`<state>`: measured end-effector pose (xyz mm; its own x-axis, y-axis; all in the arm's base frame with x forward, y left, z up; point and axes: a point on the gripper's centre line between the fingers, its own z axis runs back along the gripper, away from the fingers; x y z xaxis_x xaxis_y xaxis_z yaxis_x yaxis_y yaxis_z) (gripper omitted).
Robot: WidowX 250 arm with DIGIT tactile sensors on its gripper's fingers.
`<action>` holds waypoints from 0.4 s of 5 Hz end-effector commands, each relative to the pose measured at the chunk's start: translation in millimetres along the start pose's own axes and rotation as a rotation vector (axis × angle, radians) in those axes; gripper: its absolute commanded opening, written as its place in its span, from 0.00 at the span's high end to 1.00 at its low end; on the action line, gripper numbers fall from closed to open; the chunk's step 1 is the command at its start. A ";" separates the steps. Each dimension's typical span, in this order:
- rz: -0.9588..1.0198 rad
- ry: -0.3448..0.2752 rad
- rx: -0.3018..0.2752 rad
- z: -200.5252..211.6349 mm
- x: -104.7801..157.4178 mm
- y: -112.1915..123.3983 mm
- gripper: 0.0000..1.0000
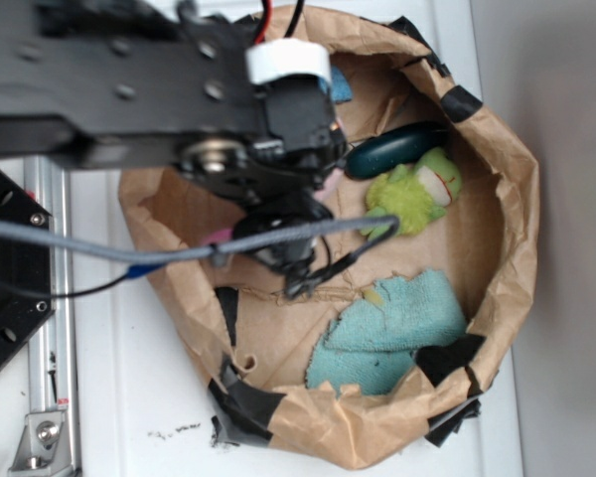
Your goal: Grab the pink bunny.
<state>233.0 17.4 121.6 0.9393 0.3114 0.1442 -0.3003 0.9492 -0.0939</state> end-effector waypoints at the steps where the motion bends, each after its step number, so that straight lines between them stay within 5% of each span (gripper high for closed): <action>1: -0.313 -0.062 -0.029 53.8 17.5 -10.1 1.00; 2: -0.276 -0.043 0.018 46.3 21.8 -16.4 1.00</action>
